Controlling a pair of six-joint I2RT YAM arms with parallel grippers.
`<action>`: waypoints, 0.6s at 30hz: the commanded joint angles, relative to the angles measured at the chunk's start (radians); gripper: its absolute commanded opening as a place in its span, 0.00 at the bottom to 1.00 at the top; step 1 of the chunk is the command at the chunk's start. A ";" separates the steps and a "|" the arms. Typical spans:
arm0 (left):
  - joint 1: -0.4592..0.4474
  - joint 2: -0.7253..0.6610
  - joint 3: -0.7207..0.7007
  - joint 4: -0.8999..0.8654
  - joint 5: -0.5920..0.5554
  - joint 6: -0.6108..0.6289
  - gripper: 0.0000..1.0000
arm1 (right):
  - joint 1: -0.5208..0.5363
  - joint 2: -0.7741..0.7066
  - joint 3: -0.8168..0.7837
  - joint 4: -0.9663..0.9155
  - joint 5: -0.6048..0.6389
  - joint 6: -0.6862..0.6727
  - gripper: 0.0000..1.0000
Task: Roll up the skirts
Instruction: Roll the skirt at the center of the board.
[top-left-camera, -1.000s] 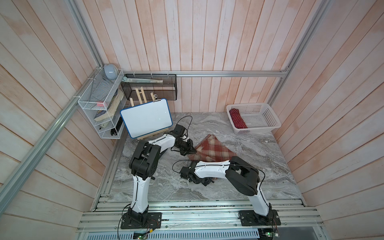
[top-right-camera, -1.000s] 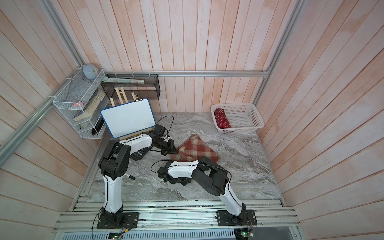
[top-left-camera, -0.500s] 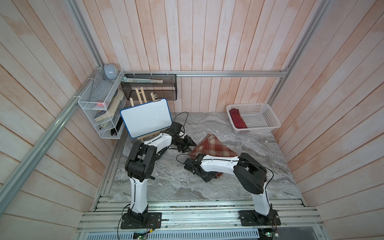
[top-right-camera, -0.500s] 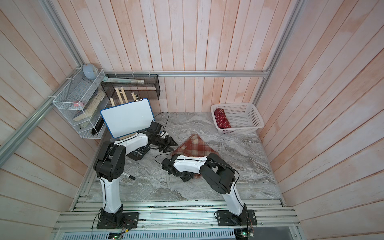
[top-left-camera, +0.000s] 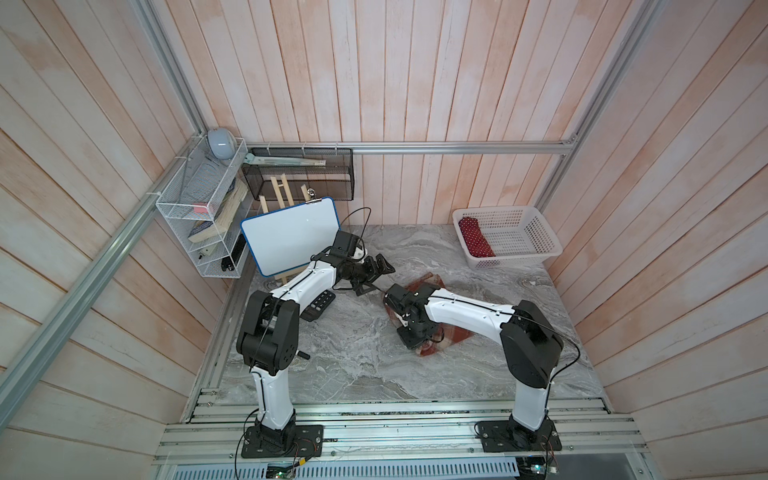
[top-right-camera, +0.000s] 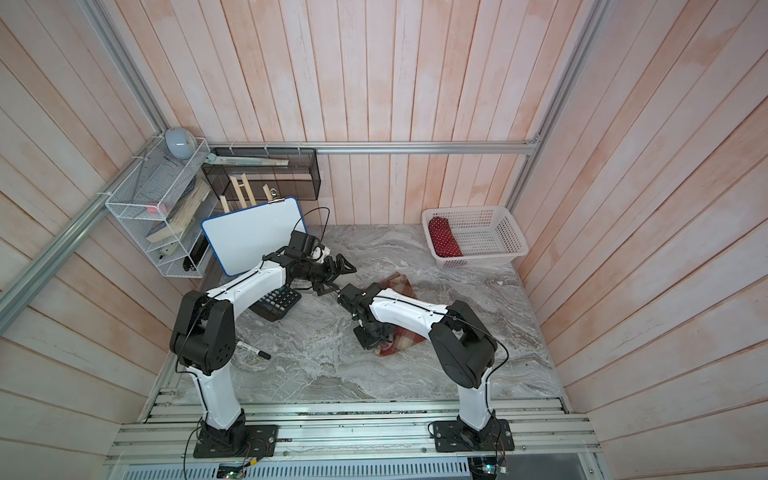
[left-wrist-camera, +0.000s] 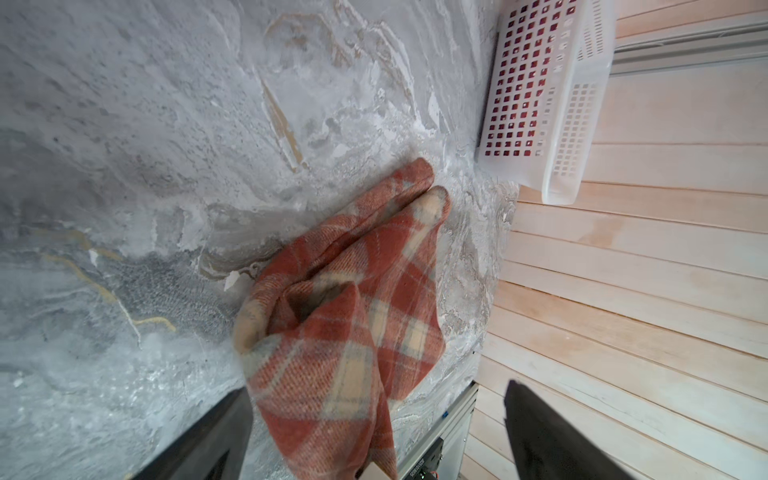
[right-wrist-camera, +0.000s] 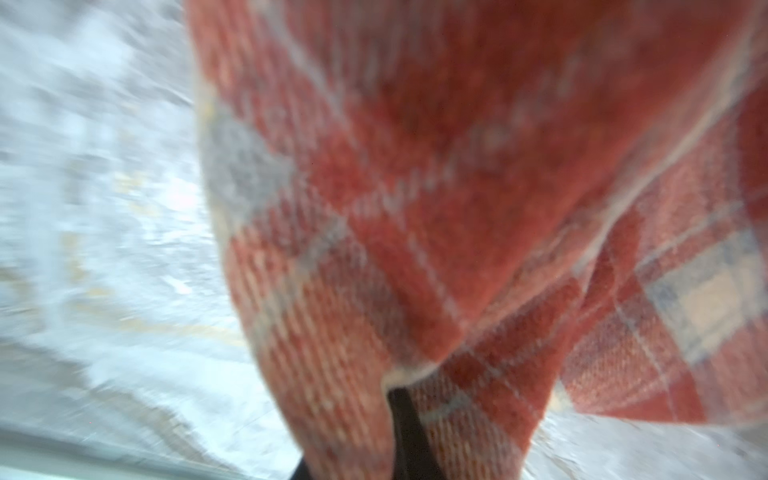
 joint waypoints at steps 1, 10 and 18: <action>0.010 -0.060 -0.036 0.046 -0.026 -0.018 1.00 | -0.036 -0.043 -0.001 0.050 -0.215 -0.005 0.00; 0.017 -0.061 -0.019 0.022 0.019 0.009 1.00 | -0.138 -0.133 -0.144 0.220 -0.529 0.092 0.00; 0.019 -0.038 -0.010 -0.009 0.008 0.062 1.00 | -0.214 -0.228 -0.381 0.464 -0.718 0.252 0.00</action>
